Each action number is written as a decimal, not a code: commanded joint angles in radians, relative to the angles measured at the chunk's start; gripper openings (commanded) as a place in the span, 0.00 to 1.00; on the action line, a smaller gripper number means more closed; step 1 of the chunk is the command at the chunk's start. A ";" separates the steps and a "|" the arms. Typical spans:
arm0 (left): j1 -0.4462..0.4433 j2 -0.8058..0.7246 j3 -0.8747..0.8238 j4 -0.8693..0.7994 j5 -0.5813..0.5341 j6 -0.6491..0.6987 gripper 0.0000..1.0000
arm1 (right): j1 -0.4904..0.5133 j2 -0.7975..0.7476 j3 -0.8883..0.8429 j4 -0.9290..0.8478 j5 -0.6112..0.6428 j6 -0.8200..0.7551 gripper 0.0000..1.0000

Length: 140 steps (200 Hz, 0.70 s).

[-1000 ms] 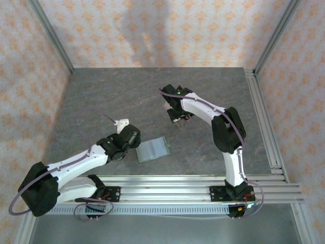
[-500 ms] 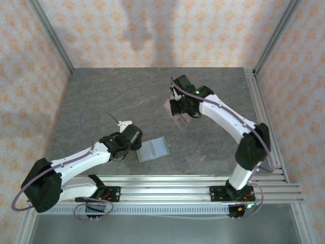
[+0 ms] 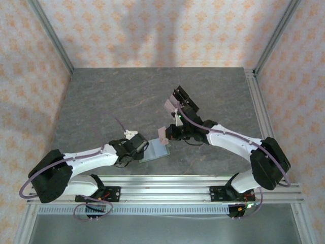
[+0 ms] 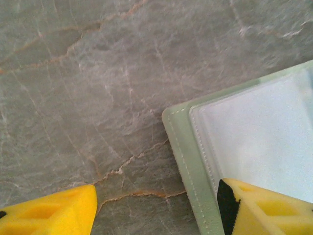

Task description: Put the credit cards into the card holder

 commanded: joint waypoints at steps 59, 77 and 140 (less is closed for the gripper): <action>-0.003 0.163 0.076 0.049 -0.089 0.002 0.61 | 0.012 -0.069 -0.160 0.267 0.015 0.131 0.00; 0.001 0.208 0.106 0.057 -0.104 0.022 0.61 | 0.012 -0.076 -0.176 0.269 0.021 0.131 0.00; 0.055 0.225 0.192 0.020 -0.131 0.120 0.61 | 0.013 -0.092 -0.225 0.315 0.046 0.125 0.00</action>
